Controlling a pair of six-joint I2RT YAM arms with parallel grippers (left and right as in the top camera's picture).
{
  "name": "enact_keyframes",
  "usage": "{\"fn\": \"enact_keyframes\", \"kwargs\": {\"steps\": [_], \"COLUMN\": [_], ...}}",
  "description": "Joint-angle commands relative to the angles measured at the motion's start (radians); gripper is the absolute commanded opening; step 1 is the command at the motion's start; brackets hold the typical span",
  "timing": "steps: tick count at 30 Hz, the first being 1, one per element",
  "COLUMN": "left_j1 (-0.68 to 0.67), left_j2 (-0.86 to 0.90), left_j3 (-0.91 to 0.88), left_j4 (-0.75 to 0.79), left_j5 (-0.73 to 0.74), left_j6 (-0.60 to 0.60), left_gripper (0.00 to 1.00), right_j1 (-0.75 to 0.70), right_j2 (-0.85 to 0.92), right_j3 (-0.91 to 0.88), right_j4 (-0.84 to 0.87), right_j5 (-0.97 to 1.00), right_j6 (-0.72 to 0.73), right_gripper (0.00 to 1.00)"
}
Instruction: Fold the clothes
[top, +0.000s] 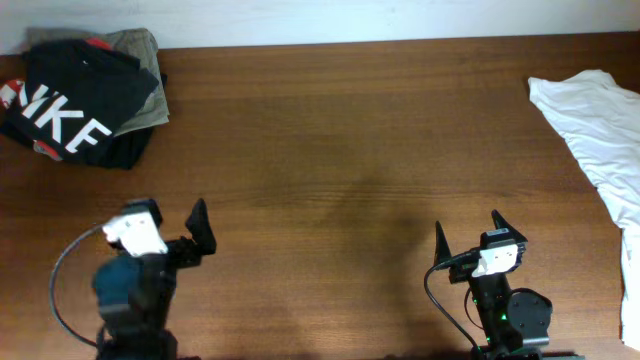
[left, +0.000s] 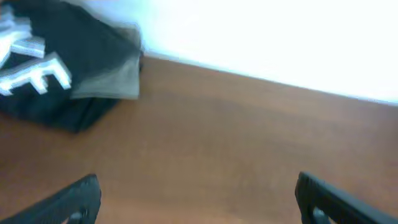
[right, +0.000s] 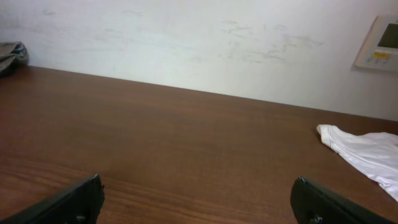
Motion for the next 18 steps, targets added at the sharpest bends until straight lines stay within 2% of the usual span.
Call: {"fn": "enact_keyframes", "kwargs": {"steps": [1,5,10,14,15,18], "left_j1": [-0.064,-0.086,-0.086,-0.093,-0.095,-0.122], "left_j2": [-0.171,-0.356,-0.473,-0.487,-0.487,-0.487], "left_j3": [-0.149,-0.278,-0.351,-0.414,-0.415,-0.415], "left_j4": [0.142,0.21,0.211,0.325,0.331,0.34], "left_j5": [-0.134,-0.2,-0.187,-0.176,-0.168,-0.122], "left_j6": [0.015,0.015,0.015,0.016,0.034,0.195], "left_gripper": [0.99,0.99,0.99,0.99,0.99,0.99], "right_j1": [0.006,0.006,0.006,0.006,0.006,0.006], "right_j2": [-0.007,-0.007,-0.007,-0.007,-0.007,-0.007], "right_j3": [-0.005,-0.005,-0.005,-0.005,-0.005,-0.005], "right_j4": [-0.007,-0.007,-0.007,-0.007,-0.007,-0.007], "right_j5": [0.005,0.005,0.005,0.005,0.005,0.005], "right_j6": [0.012,0.011,0.012,0.012,0.011,0.011], "right_gripper": [0.99,0.99,0.99,0.99,0.99,0.99]}}
